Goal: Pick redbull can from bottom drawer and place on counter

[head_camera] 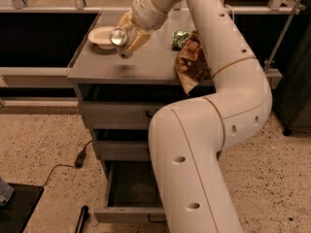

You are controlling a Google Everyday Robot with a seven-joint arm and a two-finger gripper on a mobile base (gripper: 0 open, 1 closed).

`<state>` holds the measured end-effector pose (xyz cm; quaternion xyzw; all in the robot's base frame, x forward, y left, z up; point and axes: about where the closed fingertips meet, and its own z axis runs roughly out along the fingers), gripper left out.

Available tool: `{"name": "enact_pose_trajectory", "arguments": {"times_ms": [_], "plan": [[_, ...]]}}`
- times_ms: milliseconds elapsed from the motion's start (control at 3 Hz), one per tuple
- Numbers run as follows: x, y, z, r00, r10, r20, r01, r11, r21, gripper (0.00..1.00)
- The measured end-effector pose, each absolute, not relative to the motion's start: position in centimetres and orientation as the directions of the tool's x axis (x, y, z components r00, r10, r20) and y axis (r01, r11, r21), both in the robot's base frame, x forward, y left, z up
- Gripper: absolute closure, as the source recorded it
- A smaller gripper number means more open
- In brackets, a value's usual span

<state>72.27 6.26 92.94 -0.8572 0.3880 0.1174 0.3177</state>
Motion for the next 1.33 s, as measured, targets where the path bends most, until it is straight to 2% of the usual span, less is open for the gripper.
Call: {"name": "enact_pose_trajectory", "arguments": {"times_ms": [333, 667, 1333], "plan": [[74.1, 6.7, 93.4, 0.676, -0.623, -0.395, -0.727, -0.474, -0.497, 1.00], [74.1, 6.7, 93.4, 0.676, -0.623, -0.395, -0.727, -0.474, -0.497, 1.00], [78.5, 2.6, 94.1, 0.576, -0.779, -0.247, -0.747, -0.379, -0.547, 1.00]]}}
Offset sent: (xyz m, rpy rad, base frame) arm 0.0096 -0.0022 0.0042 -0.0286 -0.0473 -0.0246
